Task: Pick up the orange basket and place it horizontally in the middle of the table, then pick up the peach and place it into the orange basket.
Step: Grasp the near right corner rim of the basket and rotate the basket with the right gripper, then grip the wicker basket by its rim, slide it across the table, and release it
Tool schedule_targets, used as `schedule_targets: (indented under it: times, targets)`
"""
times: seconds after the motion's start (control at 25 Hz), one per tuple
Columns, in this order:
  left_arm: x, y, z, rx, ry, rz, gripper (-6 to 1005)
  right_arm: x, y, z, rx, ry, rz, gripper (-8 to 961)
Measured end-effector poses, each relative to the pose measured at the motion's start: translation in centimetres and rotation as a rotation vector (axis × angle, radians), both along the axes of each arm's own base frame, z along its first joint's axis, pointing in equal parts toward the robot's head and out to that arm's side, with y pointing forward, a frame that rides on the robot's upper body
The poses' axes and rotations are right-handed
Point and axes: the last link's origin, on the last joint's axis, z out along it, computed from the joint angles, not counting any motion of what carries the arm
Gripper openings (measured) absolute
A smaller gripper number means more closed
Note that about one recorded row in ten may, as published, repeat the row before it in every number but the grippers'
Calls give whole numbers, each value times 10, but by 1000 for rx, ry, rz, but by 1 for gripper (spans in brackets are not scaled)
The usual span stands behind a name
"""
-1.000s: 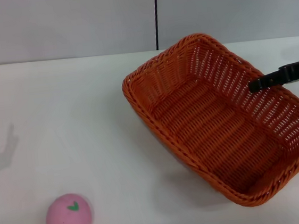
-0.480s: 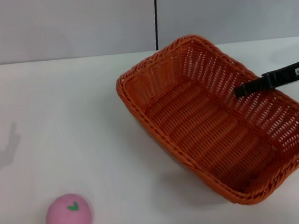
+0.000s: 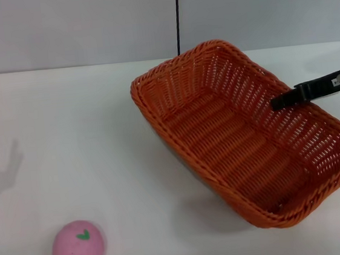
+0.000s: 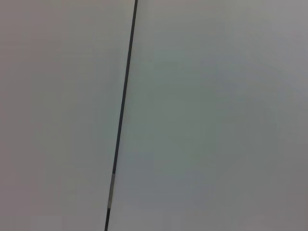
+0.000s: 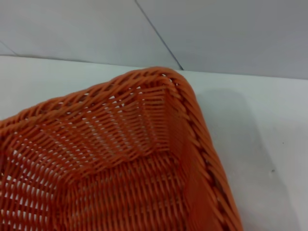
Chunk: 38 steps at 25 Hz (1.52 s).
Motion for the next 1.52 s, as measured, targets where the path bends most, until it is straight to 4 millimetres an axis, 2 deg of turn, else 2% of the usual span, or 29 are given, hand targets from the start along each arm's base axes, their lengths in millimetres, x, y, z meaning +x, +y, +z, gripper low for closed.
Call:
schedule_targets:
  times: [0.16, 0.36, 0.64, 0.88, 1.04, 1.24, 1.52]
  targets:
    - [0, 0, 0, 0, 0, 0, 828, 0, 0, -1, 2, 1, 6, 322]
    - [0, -1, 0, 0, 0, 2, 828, 0, 0, 2, 8, -9, 43, 143]
    - [-2, -5, 0, 3, 1, 7, 828, -12, -4, 28, 17, -35, 210, 149]
    - [-1, -10, -1, -20, 35, -17, 827, -29, -15, 52, -32, -27, 441, 154]
    - [1, -15, 1, -5, 36, -33, 827, -35, -17, 64, -86, -70, 559, 158]
    - [8, -25, -3, -14, 29, -77, 827, -45, -22, 78, -106, -153, 799, 162]
    - [20, -34, -15, -75, 17, -153, 827, -52, -16, 81, -70, -218, 981, 168]
